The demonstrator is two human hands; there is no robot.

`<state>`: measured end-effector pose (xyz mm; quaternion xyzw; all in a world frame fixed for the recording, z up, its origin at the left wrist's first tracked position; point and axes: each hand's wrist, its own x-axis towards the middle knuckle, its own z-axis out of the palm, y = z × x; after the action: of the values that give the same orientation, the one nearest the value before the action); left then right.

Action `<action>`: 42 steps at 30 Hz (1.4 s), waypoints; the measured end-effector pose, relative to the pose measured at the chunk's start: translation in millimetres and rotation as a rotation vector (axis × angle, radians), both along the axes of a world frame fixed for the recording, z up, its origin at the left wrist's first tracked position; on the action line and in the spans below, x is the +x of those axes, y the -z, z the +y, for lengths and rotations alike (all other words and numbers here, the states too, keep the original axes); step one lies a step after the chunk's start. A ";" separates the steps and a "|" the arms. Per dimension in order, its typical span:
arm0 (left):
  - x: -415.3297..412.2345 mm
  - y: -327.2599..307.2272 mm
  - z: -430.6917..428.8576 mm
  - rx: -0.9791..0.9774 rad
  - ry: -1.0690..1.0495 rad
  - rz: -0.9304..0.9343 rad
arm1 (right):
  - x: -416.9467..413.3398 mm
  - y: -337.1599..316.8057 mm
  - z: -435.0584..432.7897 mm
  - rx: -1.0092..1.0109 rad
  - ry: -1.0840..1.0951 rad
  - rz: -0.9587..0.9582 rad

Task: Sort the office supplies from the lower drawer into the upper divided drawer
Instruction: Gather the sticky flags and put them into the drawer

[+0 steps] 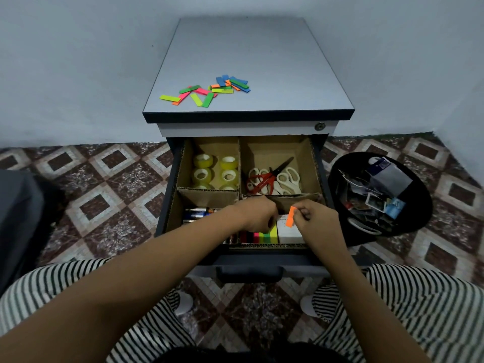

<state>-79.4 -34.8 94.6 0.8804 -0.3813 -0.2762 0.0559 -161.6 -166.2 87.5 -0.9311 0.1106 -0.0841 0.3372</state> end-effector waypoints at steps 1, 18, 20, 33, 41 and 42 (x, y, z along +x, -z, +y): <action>-0.4 0.3 0.1 -0.002 0.005 -0.004 | 0.0 0.0 0.0 0.005 0.000 -0.002; -4.8 -5.1 4.9 -0.088 -0.005 0.021 | 0.3 -2.3 -1.1 0.019 -0.014 0.043; -6.7 -10.7 9.9 -0.162 -0.037 0.046 | 1.5 -2.2 -1.3 0.026 -0.016 0.066; -56.6 6.5 72.1 -0.533 -0.446 -0.363 | 21.9 1.0 5.8 0.091 -0.251 0.412; -55.5 6.9 69.9 -0.465 -0.523 -0.329 | 27.9 11.5 7.1 0.031 -0.257 0.514; -55.7 7.0 69.9 -0.462 -0.521 -0.331 | 28.0 11.9 7.2 0.025 -0.261 0.514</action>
<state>-135.1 35.1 87.6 0.9447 -0.2011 -0.0140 0.2587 -133.6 -159.0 75.6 -0.9240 0.0727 0.1999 0.3177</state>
